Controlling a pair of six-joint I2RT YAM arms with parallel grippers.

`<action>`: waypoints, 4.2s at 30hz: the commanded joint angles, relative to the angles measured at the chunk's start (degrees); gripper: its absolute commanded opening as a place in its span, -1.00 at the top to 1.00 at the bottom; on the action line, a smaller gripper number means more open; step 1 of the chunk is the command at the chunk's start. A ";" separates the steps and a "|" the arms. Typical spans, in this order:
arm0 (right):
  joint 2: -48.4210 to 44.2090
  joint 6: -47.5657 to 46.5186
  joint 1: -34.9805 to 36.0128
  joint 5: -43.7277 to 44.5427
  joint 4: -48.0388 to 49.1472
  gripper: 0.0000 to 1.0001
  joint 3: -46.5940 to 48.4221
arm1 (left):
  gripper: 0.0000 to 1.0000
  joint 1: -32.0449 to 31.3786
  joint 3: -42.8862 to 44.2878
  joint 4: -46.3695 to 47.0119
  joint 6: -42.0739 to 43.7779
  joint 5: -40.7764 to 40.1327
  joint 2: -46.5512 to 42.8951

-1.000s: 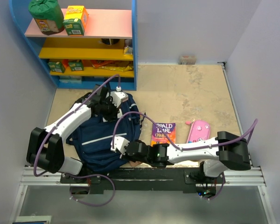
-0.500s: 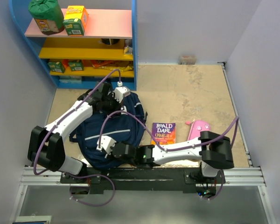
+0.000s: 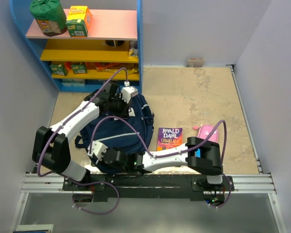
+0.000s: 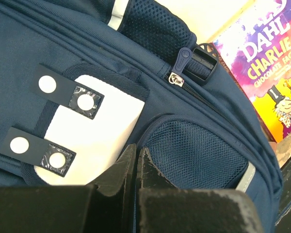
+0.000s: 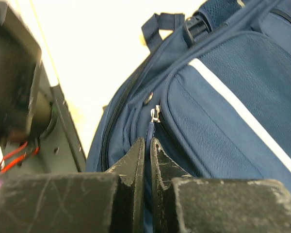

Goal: Pack the student bag
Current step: Unzip the student bag at the center of the board, then pick up the personal item from the center of the board, then place the personal item in the student bag.

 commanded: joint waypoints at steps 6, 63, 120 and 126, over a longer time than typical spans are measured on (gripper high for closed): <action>3.16 2.45 1.50 -2.27 6.68 0.63 8.07 | 1.00 -1.52 5.30 9.88 -3.00 1.93 -2.10; -42.37 42.01 -15.29 -7.00 -4.31 -0.12 -43.78 | 0.72 -10.92 -15.71 5.22 20.21 -17.14 -21.08; -53.81 31.81 -19.15 -13.33 -9.16 1.00 -30.25 | 1.00 -10.92 -4.55 1.10 13.70 -11.87 -21.88; -46.34 34.71 -25.66 -14.38 3.42 1.00 -30.60 | 1.00 -10.92 -4.72 0.30 13.44 -11.34 -22.84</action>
